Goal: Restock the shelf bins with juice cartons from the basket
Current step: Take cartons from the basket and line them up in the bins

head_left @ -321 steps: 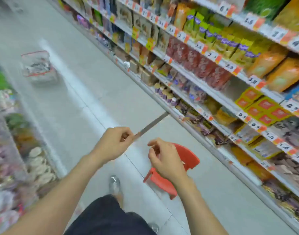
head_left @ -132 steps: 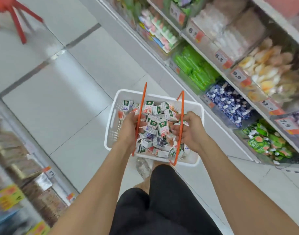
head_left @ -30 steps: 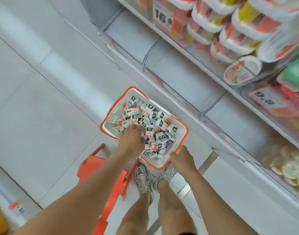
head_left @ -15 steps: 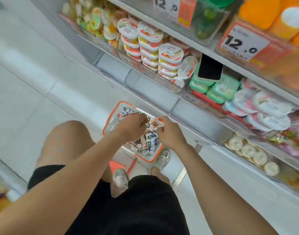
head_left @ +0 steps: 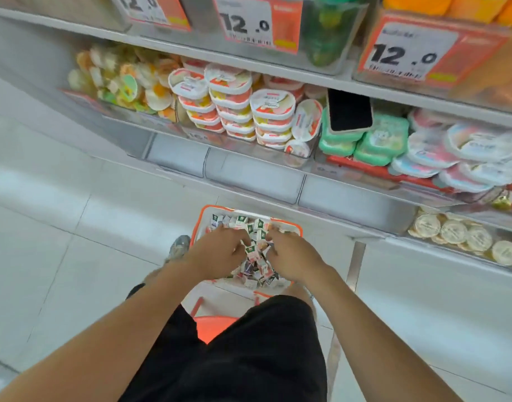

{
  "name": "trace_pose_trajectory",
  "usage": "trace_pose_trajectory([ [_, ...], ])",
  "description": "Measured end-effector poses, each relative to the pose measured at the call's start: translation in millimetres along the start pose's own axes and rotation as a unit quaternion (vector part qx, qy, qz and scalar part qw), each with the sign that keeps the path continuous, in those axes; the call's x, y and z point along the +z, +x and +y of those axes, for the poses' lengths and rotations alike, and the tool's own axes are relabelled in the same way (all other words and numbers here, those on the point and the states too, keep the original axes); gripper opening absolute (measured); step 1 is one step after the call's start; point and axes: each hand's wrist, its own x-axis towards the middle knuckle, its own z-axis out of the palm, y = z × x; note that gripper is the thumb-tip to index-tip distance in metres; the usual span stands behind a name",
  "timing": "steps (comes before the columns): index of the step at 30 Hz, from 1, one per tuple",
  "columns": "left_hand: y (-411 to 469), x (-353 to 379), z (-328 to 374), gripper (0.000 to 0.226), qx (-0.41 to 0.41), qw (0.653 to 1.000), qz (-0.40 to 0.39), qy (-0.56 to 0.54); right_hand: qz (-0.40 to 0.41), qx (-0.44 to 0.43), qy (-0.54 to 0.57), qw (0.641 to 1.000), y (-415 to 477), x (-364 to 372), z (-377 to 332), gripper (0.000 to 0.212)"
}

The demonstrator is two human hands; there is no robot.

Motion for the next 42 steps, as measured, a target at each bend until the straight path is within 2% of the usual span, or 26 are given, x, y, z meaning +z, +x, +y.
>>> trace_pose_trajectory([
  [3, 45, 22, -65, 0.025, 0.041, 0.999, -0.019, -0.006, 0.037, -0.008, -0.030, 0.999, 44, 37, 4, 0.037],
  [7, 112, 75, -151, 0.027, 0.083, 0.997, -0.005, 0.003, 0.061, 0.028, -0.037, 0.997, 124, 108, 25, 0.043],
  [11, 169, 147, -220, 0.025, 0.112, 0.992, 0.025, 0.044, -0.002, 0.023, -0.134, 0.991, 208, 183, 55, 0.040],
  [13, 191, 177, -239, 0.020, 0.131, 0.989, 0.024, 0.061, -0.036, 0.022, -0.198, 0.979, 241, 212, 70, 0.032],
  [16, 216, 210, -251, 0.031, 0.132, 0.982, 0.028, 0.128, -0.078, 0.043, -0.261, 0.961, 278, 240, 81, 0.019],
  [19, 228, 226, -245, 0.041, 0.130, 0.969, 0.021, 0.211, -0.106, 0.077, -0.269, 0.954, 306, 253, 85, 0.007],
  [21, 229, 232, -245, 0.043, 0.127, 0.957, 0.048, 0.255, -0.094, 0.077, -0.298, 0.947, 312, 258, 85, 0.017],
  [25, 204, 246, -242, 0.037, 0.108, 0.933, 0.066, 0.337, -0.089, 0.073, -0.353, 0.928, 302, 266, 71, 0.019],
  [28, 183, 246, -242, 0.036, 0.111, 0.951, 0.043, 0.285, -0.074, 0.054, -0.346, 0.934, 281, 266, 50, 0.021],
  [30, 173, 251, -255, 0.036, 0.112, 0.962, 0.065, 0.242, -0.023, 0.056, -0.325, 0.944, 266, 267, 53, 0.012],
  [33, 167, 262, -282, 0.034, 0.067, 0.971, 0.062, 0.220, 0.011, 0.074, -0.310, 0.948, 247, 276, 64, 0.020],
  [37, 175, 272, -303, 0.033, 0.021, 0.980, 0.019, 0.198, 0.020, 0.085, -0.302, 0.949, 241, 281, 65, 0.023],
  [40, 193, 282, -313, 0.042, 0.004, 0.979, -0.006, 0.205, 0.031, 0.092, -0.303, 0.948, 255, 286, 56, 0.016],
  [42, 210, 285, -310, 0.047, 0.007, 0.979, -0.005, 0.206, 0.020, 0.085, -0.310, 0.947, 271, 292, 60, 0.019],
])
